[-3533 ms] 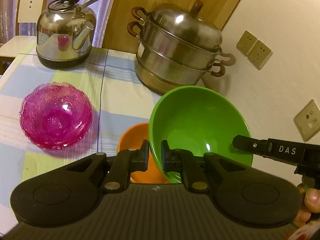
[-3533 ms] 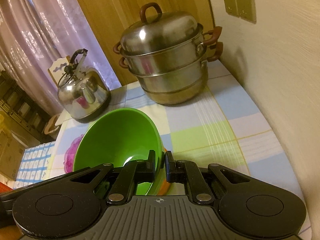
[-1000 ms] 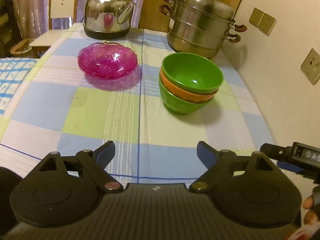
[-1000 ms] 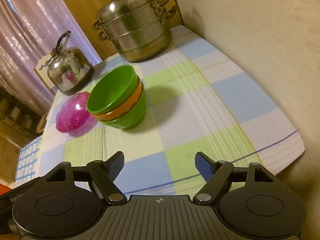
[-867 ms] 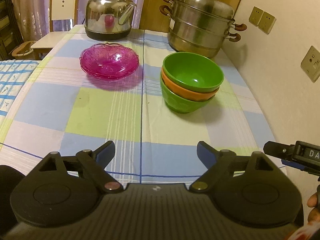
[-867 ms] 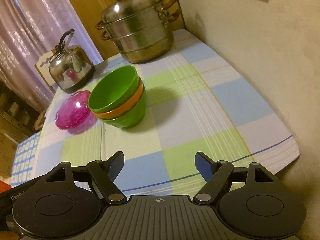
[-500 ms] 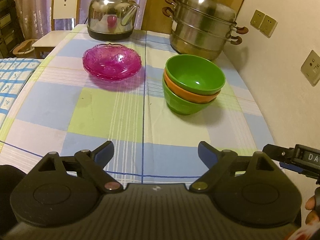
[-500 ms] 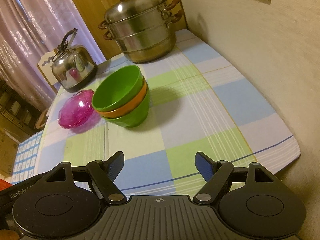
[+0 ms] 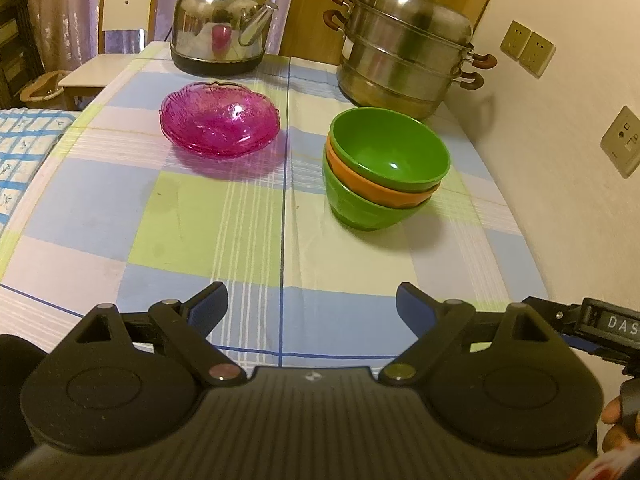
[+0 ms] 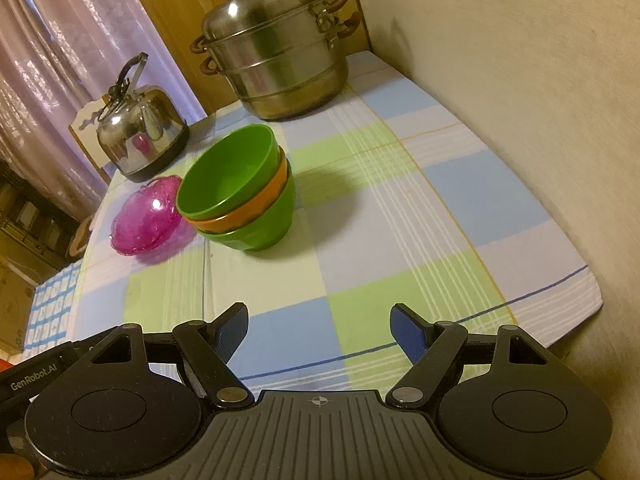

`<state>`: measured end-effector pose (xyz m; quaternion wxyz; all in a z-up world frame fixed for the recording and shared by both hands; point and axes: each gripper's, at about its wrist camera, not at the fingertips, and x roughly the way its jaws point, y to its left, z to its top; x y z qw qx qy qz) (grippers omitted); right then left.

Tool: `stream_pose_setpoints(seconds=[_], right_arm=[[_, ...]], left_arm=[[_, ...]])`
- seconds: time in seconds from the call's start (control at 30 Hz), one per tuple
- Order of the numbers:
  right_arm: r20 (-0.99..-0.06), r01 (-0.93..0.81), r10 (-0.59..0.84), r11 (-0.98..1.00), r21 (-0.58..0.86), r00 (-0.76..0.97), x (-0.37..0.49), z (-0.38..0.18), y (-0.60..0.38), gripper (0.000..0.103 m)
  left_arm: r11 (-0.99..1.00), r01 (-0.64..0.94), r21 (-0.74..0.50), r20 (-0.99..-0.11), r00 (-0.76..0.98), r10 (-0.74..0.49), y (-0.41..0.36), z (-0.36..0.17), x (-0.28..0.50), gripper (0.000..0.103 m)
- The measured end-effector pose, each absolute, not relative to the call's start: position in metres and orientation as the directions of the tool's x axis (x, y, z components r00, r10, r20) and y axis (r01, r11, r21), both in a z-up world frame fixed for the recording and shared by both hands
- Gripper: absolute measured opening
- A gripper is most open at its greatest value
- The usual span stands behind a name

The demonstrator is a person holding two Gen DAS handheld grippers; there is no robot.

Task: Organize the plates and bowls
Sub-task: 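Pull both grippers back away from the green-orange-green bowl stack, then move both grippers forward to the rim of the bowl stack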

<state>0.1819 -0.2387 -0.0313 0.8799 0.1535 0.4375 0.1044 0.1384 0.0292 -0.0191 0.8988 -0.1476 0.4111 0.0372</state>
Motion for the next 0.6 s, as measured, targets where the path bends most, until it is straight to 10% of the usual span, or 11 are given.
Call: stream_pose_setpoints(seconds=[0.6], right_arm=[[-0.721, -0.067, 0.34, 0.923, 0.38, 0.604, 0.253, -0.022, -0.224, 0.078]], left_arm=[[0.914, -0.179, -0.364, -0.726, 0.669, -0.158, 0.069, -0.008, 0.223, 0.09]])
